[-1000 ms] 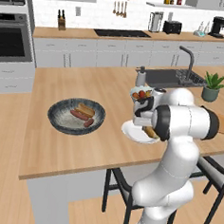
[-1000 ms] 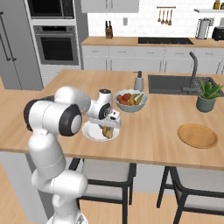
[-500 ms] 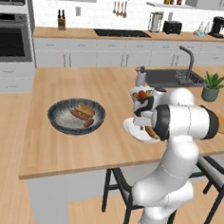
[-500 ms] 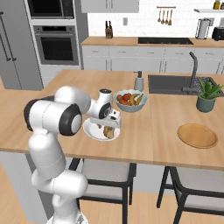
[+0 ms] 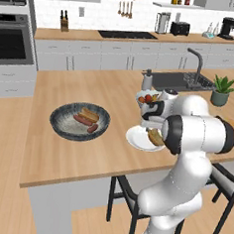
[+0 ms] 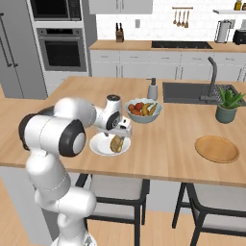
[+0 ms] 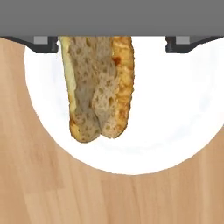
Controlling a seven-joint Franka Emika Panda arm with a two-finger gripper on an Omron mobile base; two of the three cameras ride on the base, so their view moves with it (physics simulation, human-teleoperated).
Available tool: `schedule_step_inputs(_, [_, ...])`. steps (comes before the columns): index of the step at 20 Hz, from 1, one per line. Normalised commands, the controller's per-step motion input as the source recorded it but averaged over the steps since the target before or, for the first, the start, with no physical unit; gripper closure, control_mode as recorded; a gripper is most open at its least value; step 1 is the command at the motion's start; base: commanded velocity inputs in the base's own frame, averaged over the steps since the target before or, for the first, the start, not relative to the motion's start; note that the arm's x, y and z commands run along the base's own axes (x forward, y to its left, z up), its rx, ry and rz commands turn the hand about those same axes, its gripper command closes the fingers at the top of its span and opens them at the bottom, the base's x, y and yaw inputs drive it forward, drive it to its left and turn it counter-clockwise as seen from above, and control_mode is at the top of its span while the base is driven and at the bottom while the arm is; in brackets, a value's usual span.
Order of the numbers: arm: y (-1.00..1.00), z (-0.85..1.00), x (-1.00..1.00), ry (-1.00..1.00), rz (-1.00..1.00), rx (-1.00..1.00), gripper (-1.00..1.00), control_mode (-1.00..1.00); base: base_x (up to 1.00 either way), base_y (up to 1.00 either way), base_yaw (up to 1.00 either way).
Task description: Place one bun and one sausage from the bowl on each plate.
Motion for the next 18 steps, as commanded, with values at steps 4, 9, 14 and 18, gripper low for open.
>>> schedule_step_inputs(4, [0.55, 0.56, -0.04, -0.04, 0.0, 0.0, -1.0, -1.0, 0.0, 0.0, 0.0])
schedule_step_inputs(9, [0.75, 0.35, 0.0, 0.02, 0.0, 0.0, -1.0, -1.0, 0.0, 0.0, 0.0])
schedule_step_inputs(14, [0.8, 0.11, 0.0, 0.03, -0.01, 0.0, -1.0, -1.0, 0.0, 0.0, 0.0])
schedule_step_inputs(18, [0.89, 0.04, 0.09, 0.02, -0.01, 0.0, -1.0, -1.0, 0.0, 0.0, 0.0])
